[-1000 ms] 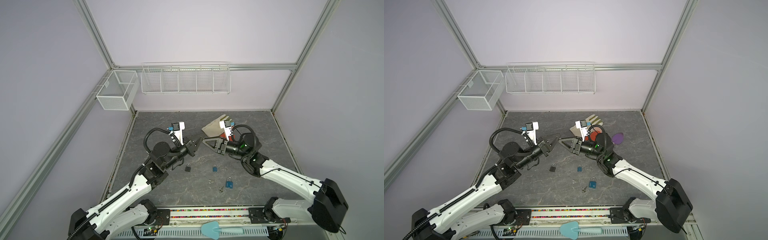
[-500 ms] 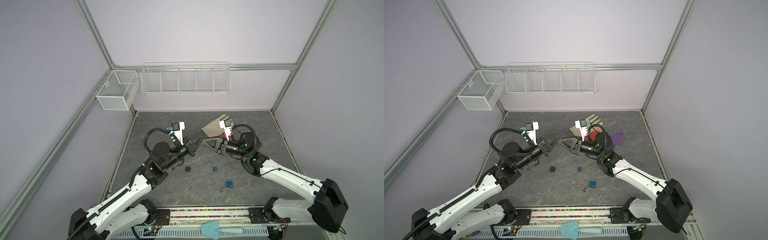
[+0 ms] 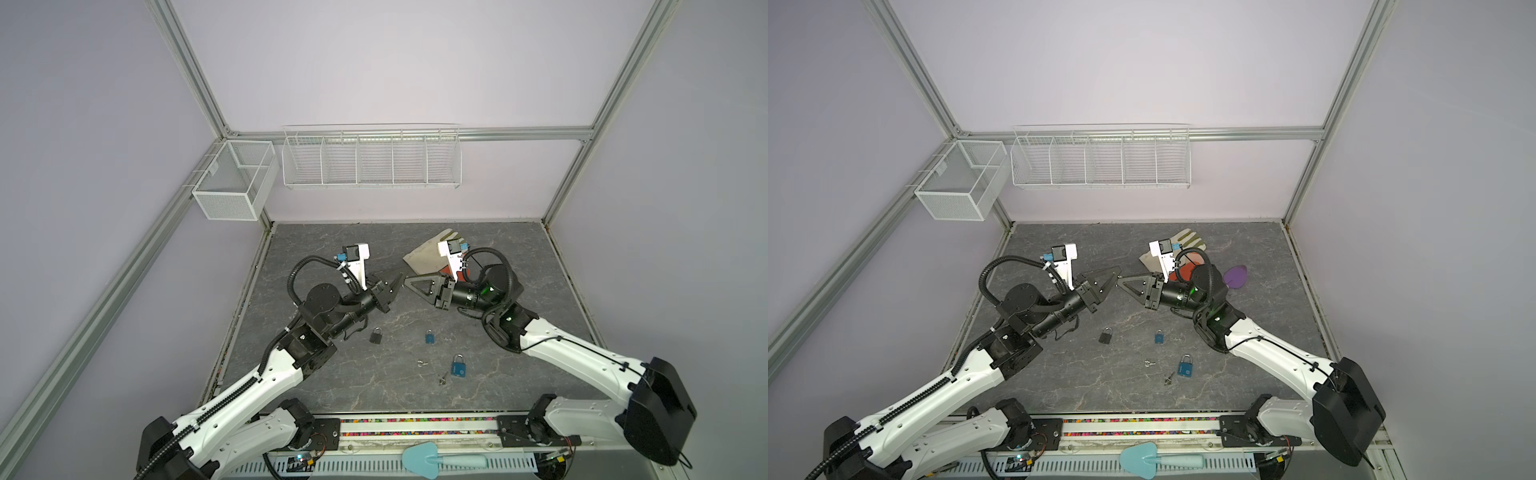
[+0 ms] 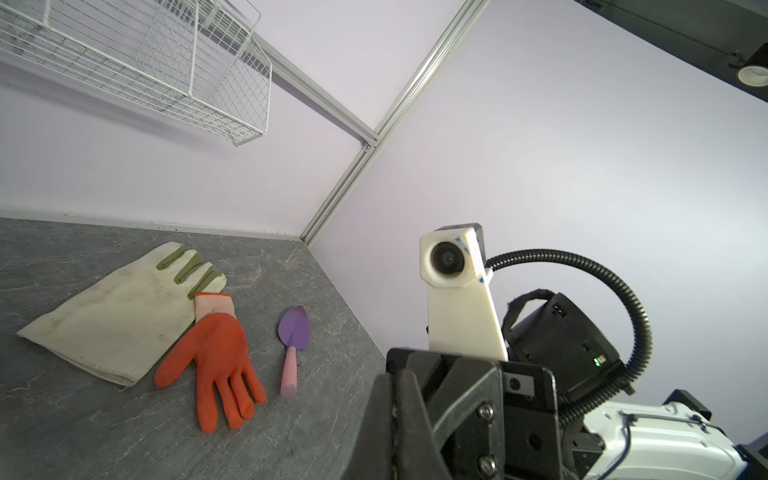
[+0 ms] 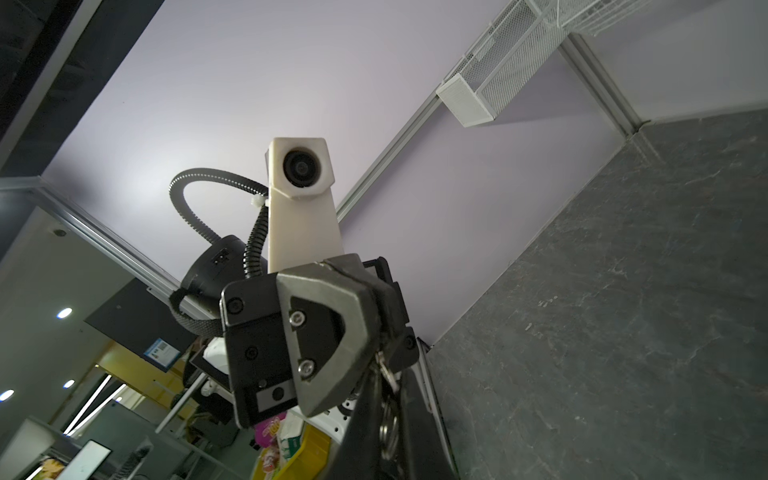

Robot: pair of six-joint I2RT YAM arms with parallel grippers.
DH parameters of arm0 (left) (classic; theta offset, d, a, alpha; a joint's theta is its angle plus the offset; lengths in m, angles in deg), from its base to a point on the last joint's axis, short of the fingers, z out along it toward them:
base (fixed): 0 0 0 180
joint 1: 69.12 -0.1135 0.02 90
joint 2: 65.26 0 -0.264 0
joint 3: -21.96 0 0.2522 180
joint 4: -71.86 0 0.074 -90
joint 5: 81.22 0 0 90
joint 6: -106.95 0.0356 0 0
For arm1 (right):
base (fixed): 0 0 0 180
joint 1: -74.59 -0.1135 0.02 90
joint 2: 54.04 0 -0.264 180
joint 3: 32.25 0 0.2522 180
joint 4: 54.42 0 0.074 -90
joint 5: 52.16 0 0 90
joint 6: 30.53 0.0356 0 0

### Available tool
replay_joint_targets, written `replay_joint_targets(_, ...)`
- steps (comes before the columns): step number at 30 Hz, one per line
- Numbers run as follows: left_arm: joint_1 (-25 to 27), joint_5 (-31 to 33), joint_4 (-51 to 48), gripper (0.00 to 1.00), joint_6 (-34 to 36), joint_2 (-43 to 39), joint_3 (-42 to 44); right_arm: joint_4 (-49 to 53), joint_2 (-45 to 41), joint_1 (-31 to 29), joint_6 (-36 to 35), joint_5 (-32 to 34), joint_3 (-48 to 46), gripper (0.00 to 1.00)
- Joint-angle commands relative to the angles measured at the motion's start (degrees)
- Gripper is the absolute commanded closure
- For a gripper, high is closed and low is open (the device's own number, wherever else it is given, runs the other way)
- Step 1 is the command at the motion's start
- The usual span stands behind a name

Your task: Unlock with the key

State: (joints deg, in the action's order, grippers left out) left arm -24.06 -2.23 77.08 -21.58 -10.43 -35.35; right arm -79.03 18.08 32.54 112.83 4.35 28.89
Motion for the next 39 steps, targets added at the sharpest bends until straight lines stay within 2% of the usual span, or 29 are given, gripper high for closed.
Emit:
replay_joint_targets(1, 0.3, 0.6, -0.2, 1.00, 0.3, 0.1, -1.7, -0.6, -0.7, 0.3, -0.6, -0.9, 1.6, 0.94)
replay_joint_targets(18, 0.2, 1.5, -1.8, 1.00, 1.0, 0.2, -2.1, 4.3, -2.0, 0.6, -4.5, 0.3, 2.1, 0.94)
replay_joint_targets(19, 0.2, 1.5, -1.9, 0.96, 1.1, 0.2, -2.2, 5.5, -2.1, 0.6, -5.0, 0.4, 2.4, 0.94)
replay_joint_targets(23, 0.2, 3.3, -4.3, 0.61, 1.6, -0.7, -2.9, 10.8, -2.4, 1.0, -6.8, 1.5, 2.6, 0.94)
replay_joint_targets(26, 0.1, 7.2, -9.8, 0.47, 2.9, -2.3, -3.8, 18.9, -3.1, 1.3, -10.3, 3.4, 5.1, 0.94)
replay_joint_targets(31, 0.1, 15.6, -23.5, 0.41, 4.4, -4.8, -5.2, 32.9, -4.6, 1.4, -17.4, 7.6, 5.6, 0.94)
replay_joint_targets(34, 0.1, 19.6, -32.3, 0.40, 4.2, -6.1, -5.3, 38.6, -5.3, 1.3, -19.2, 10.8, 4.6, 0.94)
replay_joint_targets(39, 0.1, 22.0, -42.8, 0.37, 2.3, -5.8, -4.3, 42.7, -5.0, 1.1, -20.6, 13.8, 2.0, 0.94)
